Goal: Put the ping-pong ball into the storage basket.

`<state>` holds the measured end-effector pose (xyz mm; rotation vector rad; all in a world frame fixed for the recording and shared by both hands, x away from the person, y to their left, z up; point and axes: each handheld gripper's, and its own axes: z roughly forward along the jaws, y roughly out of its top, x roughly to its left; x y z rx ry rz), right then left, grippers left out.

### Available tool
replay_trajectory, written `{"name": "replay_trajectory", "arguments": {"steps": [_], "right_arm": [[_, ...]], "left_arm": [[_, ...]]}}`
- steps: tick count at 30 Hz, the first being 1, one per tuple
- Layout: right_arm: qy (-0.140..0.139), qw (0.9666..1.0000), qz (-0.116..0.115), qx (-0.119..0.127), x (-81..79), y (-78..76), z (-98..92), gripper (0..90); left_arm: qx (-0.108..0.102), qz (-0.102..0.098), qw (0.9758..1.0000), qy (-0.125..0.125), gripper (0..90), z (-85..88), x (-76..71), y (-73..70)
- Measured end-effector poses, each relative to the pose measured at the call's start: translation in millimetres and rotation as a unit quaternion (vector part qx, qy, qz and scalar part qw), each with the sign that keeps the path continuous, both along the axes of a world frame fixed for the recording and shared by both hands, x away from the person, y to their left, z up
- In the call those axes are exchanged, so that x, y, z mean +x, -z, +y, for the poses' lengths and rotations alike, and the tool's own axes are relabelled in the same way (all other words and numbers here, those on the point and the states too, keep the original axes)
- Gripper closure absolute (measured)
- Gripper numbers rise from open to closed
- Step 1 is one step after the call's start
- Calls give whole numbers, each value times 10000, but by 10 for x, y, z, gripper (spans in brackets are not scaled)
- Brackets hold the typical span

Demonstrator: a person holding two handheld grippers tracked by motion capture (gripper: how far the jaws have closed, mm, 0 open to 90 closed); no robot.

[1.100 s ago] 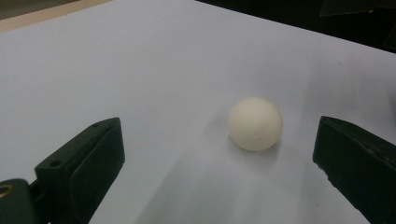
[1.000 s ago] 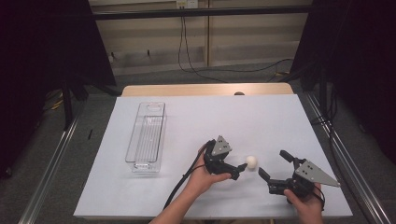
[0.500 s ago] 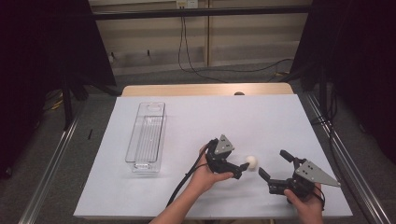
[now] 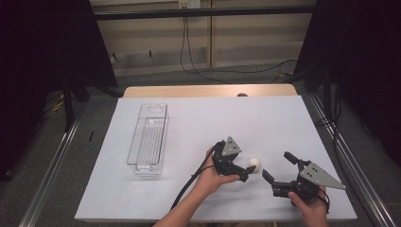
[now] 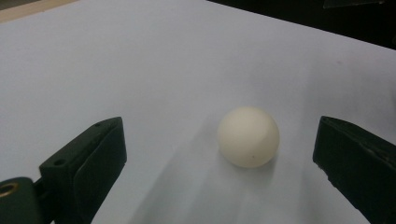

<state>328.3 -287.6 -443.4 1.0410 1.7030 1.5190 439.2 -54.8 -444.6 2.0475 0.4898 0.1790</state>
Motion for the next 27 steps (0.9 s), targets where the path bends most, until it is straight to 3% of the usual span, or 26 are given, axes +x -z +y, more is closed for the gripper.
{"name": "replay_trajectory", "arguments": {"steps": [12,20,27], "right_arm": [[6,10000,-4,11,-3,-4,0,0],[-12,10000,6,-13,4,2,6,0],[-34,10000,14,-10,2,-1,2,0]], "left_arm": [[-102,107,9999,-50,31,-47,28,11],[30,94,10000,-10,40,-47,41,17],[22,48,10000,6,48,-65,51,30]]}}
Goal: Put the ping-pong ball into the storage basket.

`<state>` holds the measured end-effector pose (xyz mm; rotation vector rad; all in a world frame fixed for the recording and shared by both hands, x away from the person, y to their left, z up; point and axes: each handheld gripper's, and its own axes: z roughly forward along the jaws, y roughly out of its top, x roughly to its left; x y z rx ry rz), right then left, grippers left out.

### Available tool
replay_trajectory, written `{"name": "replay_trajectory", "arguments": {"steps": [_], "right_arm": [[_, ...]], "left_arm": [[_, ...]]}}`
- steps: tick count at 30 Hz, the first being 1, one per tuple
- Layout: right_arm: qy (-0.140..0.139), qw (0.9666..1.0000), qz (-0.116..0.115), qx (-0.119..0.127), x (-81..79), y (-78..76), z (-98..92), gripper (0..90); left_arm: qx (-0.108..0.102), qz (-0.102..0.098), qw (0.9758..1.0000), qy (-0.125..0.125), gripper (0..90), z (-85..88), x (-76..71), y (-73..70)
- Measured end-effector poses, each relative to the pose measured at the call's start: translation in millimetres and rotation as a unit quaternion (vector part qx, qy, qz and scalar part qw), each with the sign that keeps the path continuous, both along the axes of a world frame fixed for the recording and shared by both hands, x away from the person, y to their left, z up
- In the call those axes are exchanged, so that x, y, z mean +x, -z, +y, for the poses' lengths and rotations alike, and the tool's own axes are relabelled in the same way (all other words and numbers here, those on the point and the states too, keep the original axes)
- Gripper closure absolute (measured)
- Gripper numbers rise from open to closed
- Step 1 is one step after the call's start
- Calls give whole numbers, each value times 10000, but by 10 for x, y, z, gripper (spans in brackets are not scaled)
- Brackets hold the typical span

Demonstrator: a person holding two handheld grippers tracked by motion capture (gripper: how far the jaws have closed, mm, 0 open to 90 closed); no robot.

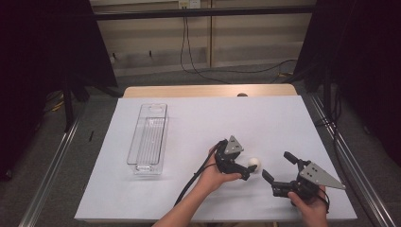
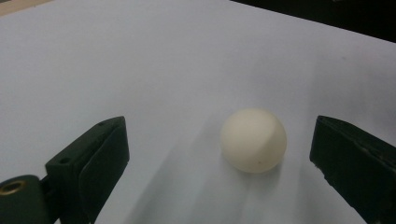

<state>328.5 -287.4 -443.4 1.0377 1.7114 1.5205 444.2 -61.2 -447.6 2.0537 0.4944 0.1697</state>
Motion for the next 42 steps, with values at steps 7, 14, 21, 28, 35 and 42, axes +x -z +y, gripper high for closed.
{"name": "replay_trajectory", "arguments": {"steps": [7,14,21,28,35,42], "right_arm": [[32,10000,-24,1,2,0,-5,0],[51,10000,-15,46,2,-2,-1,0],[8,10000,-4,-1,2,0,-1,0],[40,10000,-1,38,-5,-5,10,0],[50,10000,-5,51,1,-6,0,0],[-6,10000,-5,8,2,-4,-2,0]], "left_arm": [[13,-28,10000,31,51,-24,3,7],[83,2,10000,5,57,-32,20,0],[97,13,10000,-10,57,-32,54,4],[96,59,9999,33,58,-73,55,-8],[99,44,9999,107,61,-117,50,-20],[221,3,9995,245,100,-157,44,-12]]}}
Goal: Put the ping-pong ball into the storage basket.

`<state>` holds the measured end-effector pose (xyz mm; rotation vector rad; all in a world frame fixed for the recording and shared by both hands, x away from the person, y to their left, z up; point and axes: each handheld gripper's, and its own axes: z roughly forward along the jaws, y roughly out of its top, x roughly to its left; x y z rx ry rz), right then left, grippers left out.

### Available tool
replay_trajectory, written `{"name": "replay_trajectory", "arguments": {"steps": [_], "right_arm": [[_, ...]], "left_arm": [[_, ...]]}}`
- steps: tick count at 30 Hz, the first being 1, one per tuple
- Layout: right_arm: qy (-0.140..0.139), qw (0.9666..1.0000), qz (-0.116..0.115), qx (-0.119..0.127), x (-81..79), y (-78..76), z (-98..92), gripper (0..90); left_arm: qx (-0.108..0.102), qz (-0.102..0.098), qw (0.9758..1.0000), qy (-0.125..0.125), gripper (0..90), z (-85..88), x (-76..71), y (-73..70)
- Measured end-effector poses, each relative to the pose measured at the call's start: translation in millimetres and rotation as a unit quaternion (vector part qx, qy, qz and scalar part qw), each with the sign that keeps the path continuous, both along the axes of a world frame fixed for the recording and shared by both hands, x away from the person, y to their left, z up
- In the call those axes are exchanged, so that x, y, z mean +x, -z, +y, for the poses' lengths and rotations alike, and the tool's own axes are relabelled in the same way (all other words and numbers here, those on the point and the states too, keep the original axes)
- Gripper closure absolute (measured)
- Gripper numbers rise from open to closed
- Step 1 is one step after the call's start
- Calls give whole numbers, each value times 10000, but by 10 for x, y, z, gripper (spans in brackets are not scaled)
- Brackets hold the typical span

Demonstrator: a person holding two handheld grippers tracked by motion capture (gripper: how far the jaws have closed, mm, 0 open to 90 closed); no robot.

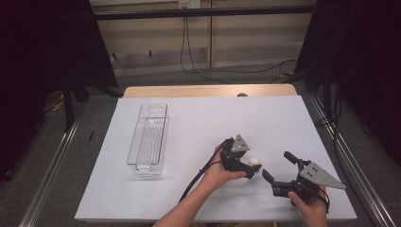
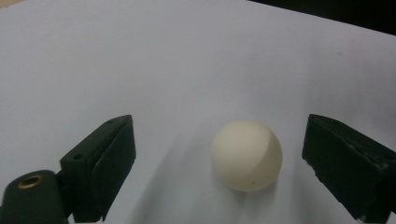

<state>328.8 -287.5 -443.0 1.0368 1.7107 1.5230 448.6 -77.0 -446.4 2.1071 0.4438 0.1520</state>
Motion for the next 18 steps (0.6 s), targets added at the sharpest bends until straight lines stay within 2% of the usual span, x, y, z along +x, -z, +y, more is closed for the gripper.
{"name": "replay_trajectory", "arguments": {"steps": [2,3,8,10,12,14,15,16,18], "right_arm": [[37,10000,23,41,0,0,1,0],[41,10000,19,44,0,0,-2,0],[29,10000,-16,23,-4,-7,-6,0],[19,10000,-23,4,-2,-4,-11,0],[19,10000,-40,21,1,-2,-11,0],[37,10000,-16,32,4,2,-9,0],[45,10000,-1,29,3,3,-8,0],[26,10000,6,35,3,2,-6,0],[29,10000,10,34,1,1,-4,0]], "left_arm": [[-70,48,10000,49,111,-18,2,19],[67,32,9999,94,137,-14,8,11],[-31,112,9998,168,183,-67,-15,61],[90,96,9996,233,222,-71,-22,57],[29,94,9995,288,239,-79,-17,71],[159,85,9994,290,265,-74,-10,69],[166,98,9993,308,278,-74,-9,73],[88,138,9993,342,295,-79,-7,87],[129,164,9993,326,308,-88,-12,88]]}}
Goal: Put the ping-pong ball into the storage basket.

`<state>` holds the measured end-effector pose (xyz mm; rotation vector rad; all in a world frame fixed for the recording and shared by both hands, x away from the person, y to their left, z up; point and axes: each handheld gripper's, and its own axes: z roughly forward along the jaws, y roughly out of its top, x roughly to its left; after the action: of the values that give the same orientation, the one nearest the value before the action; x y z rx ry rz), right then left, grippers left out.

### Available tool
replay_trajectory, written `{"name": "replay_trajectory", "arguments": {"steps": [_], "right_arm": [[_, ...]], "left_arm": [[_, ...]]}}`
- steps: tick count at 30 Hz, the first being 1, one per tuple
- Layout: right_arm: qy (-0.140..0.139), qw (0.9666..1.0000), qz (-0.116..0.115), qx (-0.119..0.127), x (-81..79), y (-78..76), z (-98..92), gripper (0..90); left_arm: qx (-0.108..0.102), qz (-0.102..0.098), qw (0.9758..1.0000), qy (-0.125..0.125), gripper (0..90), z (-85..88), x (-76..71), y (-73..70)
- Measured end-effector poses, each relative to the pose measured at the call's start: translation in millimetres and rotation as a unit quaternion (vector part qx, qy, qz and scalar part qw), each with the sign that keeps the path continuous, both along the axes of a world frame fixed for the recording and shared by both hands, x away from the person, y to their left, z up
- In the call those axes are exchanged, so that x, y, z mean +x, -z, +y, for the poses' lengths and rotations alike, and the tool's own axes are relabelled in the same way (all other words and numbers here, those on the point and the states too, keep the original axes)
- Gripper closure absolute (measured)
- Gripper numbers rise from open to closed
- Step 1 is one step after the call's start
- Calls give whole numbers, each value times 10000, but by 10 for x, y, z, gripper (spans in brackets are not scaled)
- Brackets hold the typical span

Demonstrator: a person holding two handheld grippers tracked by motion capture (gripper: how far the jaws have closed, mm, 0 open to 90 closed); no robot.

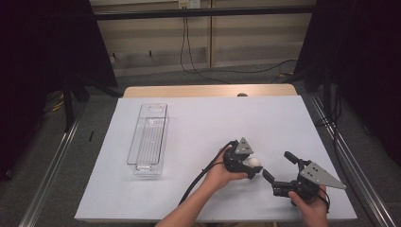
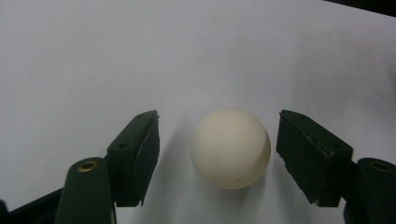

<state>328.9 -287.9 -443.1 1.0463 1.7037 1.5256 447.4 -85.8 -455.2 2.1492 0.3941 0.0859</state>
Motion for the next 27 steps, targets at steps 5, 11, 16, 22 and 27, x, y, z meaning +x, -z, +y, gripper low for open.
{"name": "replay_trajectory", "arguments": {"steps": [5,11,16,22,27], "right_arm": [[24,10000,-21,4,1,0,-9,0],[28,10000,-19,-9,-2,-3,-17,0],[26,10000,-27,0,0,-2,-17,0],[3,10000,-7,-6,-1,0,-13,0],[5,10000,10,-13,1,2,-15,0]], "left_arm": [[86,40,9999,39,363,-15,8,10],[209,22,9997,142,419,-52,3,7],[185,142,9996,158,504,-63,6,14],[250,306,9992,111,510,-47,3,-5],[220,406,9989,111,511,-8,18,-26]]}}
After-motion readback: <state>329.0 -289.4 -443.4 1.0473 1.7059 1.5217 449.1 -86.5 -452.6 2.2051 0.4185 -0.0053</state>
